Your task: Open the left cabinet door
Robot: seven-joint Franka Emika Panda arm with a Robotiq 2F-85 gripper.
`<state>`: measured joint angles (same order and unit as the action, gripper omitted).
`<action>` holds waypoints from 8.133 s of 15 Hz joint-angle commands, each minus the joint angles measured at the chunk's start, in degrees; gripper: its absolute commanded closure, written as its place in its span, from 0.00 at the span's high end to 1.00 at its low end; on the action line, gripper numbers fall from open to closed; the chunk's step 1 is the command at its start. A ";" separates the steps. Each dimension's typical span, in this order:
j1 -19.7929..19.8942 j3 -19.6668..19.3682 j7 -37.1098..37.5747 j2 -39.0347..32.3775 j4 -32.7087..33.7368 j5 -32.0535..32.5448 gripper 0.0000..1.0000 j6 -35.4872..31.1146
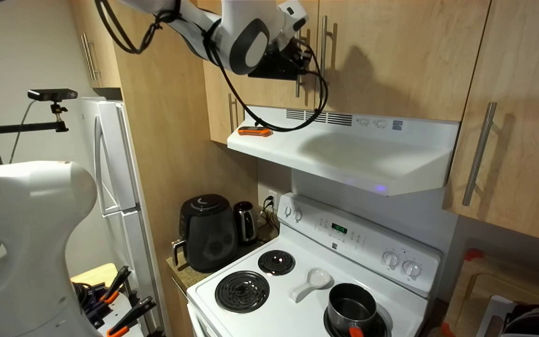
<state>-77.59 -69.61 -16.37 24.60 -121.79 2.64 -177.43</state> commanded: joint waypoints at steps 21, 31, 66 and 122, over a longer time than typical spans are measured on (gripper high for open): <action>20.88 26.92 -5.37 11.25 -12.14 -3.44 0.06 9.26; 19.27 29.07 -9.21 17.81 -15.54 -7.62 0.06 13.88; 26.36 40.26 -9.85 23.33 -22.57 -10.58 0.06 15.26; 60.29 82.35 19.19 21.71 -31.19 -5.91 0.04 5.47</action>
<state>-16.70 4.61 -0.60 47.18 -154.59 -4.18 -171.76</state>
